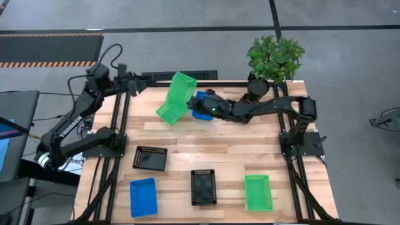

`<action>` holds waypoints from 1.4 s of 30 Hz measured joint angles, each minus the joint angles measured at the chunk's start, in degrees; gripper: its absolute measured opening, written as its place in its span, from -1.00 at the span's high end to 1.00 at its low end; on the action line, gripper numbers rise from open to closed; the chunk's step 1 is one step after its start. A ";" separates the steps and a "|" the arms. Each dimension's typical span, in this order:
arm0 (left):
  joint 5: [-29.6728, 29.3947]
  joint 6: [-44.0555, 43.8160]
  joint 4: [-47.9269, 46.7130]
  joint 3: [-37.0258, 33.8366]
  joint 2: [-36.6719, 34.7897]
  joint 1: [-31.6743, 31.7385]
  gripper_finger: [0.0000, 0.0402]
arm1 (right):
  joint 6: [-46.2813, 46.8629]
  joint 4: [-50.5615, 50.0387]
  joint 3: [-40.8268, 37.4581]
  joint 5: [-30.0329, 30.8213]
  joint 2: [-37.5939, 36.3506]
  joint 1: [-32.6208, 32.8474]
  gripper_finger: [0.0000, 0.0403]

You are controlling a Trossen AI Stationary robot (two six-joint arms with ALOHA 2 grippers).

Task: Stack baskets by color
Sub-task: Stack the middle green bin on the top green bin

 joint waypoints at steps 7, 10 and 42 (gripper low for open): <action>-3.29 -0.22 -0.21 1.81 -0.71 0.00 -0.62 | -0.62 -4.21 6.98 0.01 4.71 1.06 0.91; -4.73 -0.91 -0.19 1.85 -0.98 0.00 -0.62 | -0.75 -5.47 7.52 4.26 4.62 1.00 0.92; -5.48 -6.68 -6.48 1.92 -6.74 0.00 -0.62 | 9.54 -14.77 29.22 17.35 24.09 6.86 0.88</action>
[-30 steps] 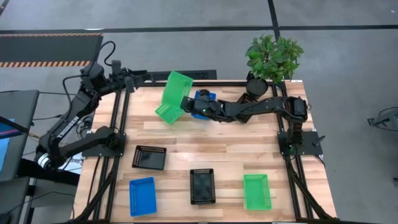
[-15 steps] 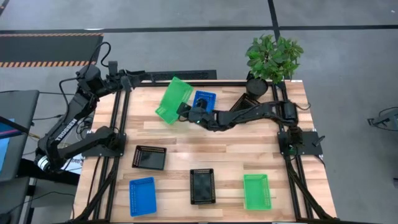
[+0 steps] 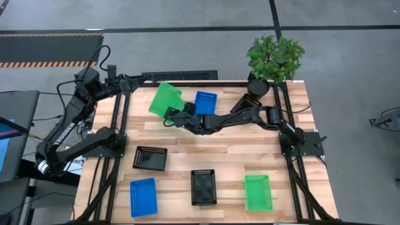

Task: Stack baskets by color
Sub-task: Stack the middle green bin on the top green bin

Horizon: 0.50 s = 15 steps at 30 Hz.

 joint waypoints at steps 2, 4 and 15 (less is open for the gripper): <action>-0.06 0.00 -0.16 0.00 -0.21 0.00 -0.62 | 0.05 -4.34 0.21 1.93 -0.04 0.09 0.87; -0.07 -0.08 -0.23 0.00 -0.47 0.00 -0.62 | 0.96 -6.33 0.23 1.93 -0.04 0.17 0.87; -0.17 -1.69 -0.26 0.00 -0.75 0.00 -0.62 | 5.41 -10.26 0.51 1.90 0.09 1.53 0.87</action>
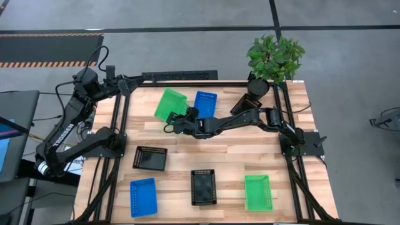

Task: Stack baskets by color
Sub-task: Stack the middle green bin on the top green bin

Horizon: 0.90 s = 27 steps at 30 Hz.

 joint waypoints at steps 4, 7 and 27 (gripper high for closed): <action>-1.52 -0.08 -0.02 0.00 0.01 0.00 -0.62 | 0.14 0.06 -0.02 -0.46 0.00 -0.25 0.85; -2.30 -0.08 -0.04 0.00 0.03 -0.02 -0.62 | 0.14 -0.64 -0.02 -2.22 0.00 -0.34 0.85; -2.77 0.97 -0.02 -0.03 0.08 -0.02 -0.62 | -0.58 -2.19 -0.02 -1.77 0.00 -2.40 0.64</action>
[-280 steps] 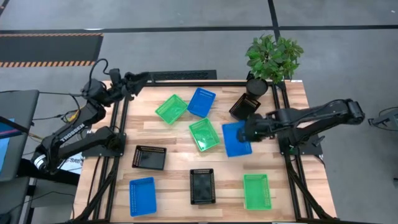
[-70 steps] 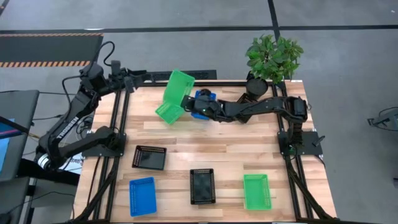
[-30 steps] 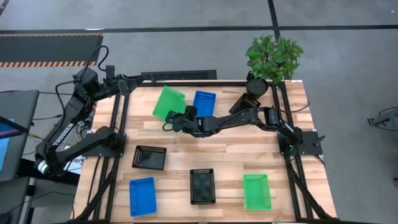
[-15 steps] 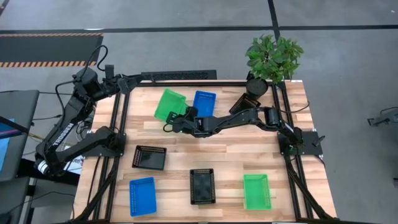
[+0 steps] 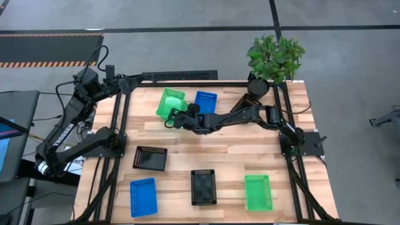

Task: Stack baskets by color
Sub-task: Stack the middle green bin on the top green bin

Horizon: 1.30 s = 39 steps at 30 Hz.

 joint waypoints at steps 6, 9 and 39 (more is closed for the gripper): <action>0.00 -0.02 0.00 -0.01 0.00 0.02 -0.62 | -0.37 0.02 0.00 0.00 0.00 -0.58 0.56; 0.00 -0.04 0.00 -0.01 0.00 0.02 -0.62 | -1.11 0.07 0.00 -0.60 0.00 -0.60 0.48; -14.75 11.13 -19.74 -0.82 11.95 -0.17 -0.62 | -35.72 -33.94 13.96 -7.41 -10.88 -1.78 0.26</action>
